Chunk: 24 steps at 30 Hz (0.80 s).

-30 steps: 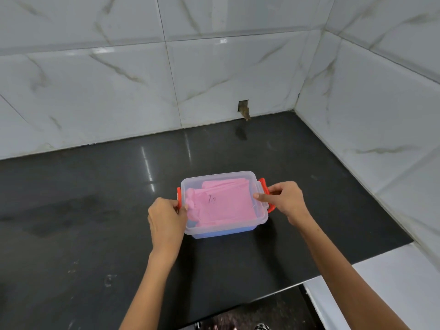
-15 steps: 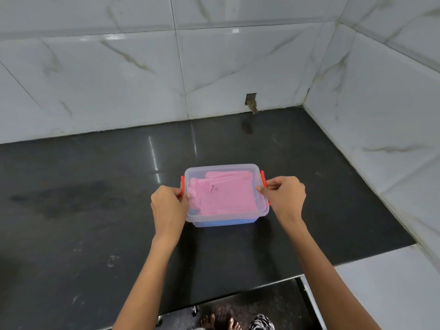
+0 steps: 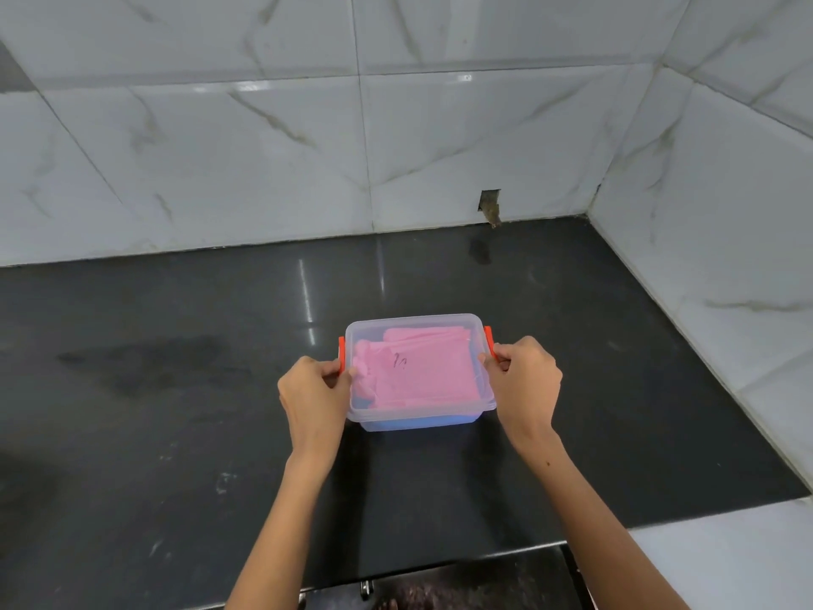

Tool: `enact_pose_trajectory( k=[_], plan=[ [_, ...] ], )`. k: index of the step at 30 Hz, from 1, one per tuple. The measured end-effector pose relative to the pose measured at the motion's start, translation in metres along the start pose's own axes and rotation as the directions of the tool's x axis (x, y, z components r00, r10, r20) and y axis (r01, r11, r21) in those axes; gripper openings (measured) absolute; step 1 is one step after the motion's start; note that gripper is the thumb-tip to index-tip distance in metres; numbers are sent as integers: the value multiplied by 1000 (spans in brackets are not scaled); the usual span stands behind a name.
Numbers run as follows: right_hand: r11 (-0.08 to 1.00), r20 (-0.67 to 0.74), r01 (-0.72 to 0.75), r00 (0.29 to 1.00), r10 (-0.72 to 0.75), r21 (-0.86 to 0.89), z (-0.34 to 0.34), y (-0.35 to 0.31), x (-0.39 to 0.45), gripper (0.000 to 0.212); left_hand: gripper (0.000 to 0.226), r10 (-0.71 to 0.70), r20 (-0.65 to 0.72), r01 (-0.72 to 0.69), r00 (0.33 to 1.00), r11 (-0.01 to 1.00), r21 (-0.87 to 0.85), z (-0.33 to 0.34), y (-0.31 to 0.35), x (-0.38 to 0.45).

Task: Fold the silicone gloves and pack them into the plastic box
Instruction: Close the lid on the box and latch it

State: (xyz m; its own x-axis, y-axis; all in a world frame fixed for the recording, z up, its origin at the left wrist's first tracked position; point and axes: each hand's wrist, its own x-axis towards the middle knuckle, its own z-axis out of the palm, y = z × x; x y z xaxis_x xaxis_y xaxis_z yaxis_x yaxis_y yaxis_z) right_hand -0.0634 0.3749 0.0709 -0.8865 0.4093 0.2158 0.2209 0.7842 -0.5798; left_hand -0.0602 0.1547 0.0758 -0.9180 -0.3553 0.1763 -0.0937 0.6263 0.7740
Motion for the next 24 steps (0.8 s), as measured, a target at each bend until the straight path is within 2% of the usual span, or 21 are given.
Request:
enact_pose_trajectory(
  k=[9,14,19,24],
  plan=[
    [997,109,69,991,-73,44,47,-68,12,32,20,-83,-73,85,994,996,22,-40,-39,46],
    [991,139,67,987,-82,114,78,-118,14,53,10,-118,-109,118,987,993,-1,-69,-60,78],
    [993,194,52,978,-71,105,101,-148,14,39,10,-168,-90,166,982,986,-30,-88,-77,108],
    [992,148,31,988,-49,122,111,-150,14,34,9,-159,-89,155,983,987,-51,-87,-85,116]
  ],
)
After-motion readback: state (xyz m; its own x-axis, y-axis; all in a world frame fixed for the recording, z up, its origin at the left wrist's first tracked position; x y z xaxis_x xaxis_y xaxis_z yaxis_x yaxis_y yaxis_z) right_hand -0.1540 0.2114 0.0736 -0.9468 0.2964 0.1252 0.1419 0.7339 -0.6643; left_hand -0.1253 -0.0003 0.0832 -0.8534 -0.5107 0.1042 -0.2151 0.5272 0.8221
